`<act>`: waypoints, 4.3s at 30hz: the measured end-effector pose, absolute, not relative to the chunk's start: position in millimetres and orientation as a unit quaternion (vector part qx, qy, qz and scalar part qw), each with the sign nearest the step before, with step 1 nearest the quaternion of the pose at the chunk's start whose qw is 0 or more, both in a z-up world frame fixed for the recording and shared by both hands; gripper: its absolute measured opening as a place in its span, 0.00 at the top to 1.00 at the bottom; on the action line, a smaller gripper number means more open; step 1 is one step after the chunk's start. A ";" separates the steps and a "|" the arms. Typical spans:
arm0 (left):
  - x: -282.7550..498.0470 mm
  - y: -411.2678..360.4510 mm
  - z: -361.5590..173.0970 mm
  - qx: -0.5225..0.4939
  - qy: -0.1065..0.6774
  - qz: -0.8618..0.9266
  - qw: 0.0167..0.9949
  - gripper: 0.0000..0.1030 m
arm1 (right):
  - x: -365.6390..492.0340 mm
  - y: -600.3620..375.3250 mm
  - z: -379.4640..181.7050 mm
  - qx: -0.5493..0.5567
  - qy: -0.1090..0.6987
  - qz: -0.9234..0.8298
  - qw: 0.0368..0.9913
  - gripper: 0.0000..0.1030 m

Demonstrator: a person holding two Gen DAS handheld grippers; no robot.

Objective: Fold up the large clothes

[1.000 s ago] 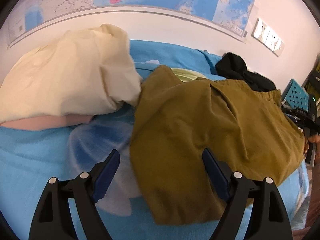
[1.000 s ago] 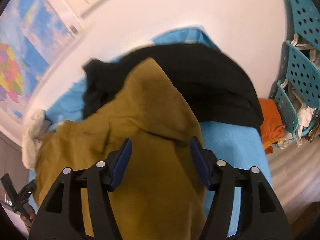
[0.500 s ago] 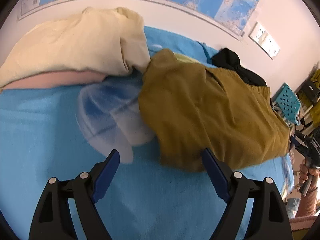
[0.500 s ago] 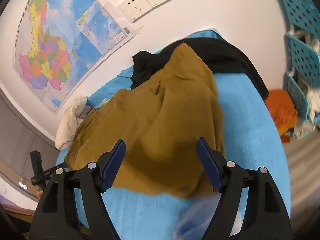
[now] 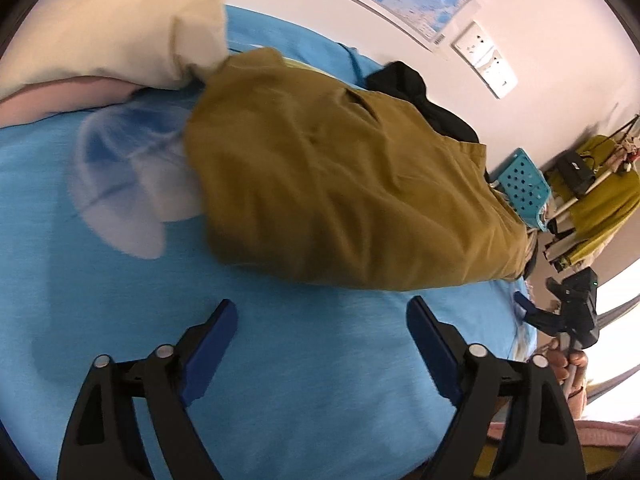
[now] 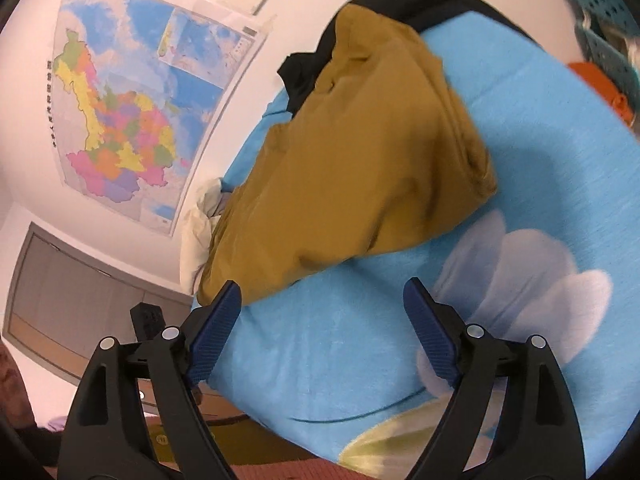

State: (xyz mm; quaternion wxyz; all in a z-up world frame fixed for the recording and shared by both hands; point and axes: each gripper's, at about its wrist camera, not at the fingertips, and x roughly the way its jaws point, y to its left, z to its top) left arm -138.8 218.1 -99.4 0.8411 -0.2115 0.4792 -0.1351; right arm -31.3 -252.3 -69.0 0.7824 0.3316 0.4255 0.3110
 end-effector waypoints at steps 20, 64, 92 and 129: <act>-94.5 211.5 -103.1 -0.292 0.464 -0.133 0.826 0.07 | 6.4 -220.7 -54.7 0.351 0.391 0.198 0.827 0.04; -83.2 204.7 -103.3 -0.286 0.473 -0.111 0.826 0.07 | 38.7 -182.6 -49.2 0.304 0.376 0.158 0.861 0.30; -63.7 202.6 -101.8 -0.282 0.470 -0.065 0.834 0.17 | 50.0 -180.7 -59.5 0.296 0.377 0.173 0.860 0.35; -39.2 205.3 -93.2 -0.269 0.474 -0.080 0.835 0.53 | 50.3 -177.1 -42.3 0.276 0.357 0.233 0.862 0.68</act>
